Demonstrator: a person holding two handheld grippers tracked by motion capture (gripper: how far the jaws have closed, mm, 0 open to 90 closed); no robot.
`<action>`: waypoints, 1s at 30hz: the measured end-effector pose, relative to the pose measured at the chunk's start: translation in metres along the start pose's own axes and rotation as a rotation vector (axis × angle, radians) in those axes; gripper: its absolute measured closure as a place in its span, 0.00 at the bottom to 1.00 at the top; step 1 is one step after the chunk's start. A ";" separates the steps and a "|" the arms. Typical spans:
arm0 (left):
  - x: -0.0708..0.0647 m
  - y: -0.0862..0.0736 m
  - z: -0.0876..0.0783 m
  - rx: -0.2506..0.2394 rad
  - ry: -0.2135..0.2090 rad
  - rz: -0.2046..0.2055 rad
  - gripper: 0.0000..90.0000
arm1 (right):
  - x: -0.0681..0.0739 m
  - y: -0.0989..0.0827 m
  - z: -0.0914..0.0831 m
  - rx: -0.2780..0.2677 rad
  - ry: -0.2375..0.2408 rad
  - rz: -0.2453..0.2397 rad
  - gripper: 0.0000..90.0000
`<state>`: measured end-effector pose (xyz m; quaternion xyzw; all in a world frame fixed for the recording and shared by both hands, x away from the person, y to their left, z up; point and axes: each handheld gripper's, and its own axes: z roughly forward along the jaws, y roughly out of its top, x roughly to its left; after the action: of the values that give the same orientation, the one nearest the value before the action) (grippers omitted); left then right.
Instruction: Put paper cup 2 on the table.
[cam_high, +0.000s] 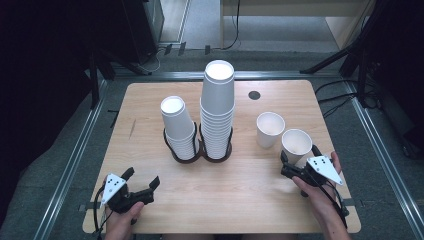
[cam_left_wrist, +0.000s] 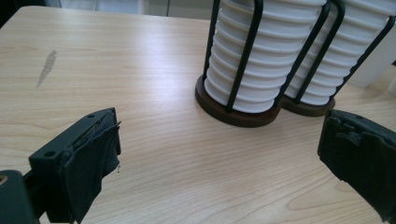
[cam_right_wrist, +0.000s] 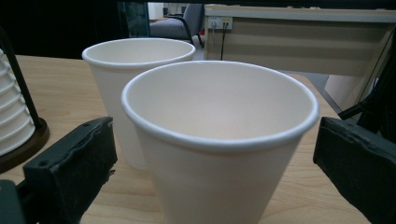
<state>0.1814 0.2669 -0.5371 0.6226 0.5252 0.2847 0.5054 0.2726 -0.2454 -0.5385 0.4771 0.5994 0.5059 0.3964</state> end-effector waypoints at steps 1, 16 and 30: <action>0.000 0.000 0.000 0.000 0.000 0.000 0.00 | 0.000 0.000 0.000 0.000 0.000 0.000 0.00; 0.017 -0.004 -0.007 0.012 0.052 -0.009 0.00 | -0.023 -0.007 -0.030 -0.002 -0.019 0.001 0.00; 0.036 -0.013 -0.021 0.042 0.082 0.004 0.00 | -0.049 -0.015 -0.053 0.010 -0.069 -0.002 0.00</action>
<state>0.1682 0.3072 -0.5485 0.6220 0.5502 0.2997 0.4696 0.2307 -0.3051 -0.5445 0.4957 0.5884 0.4856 0.4151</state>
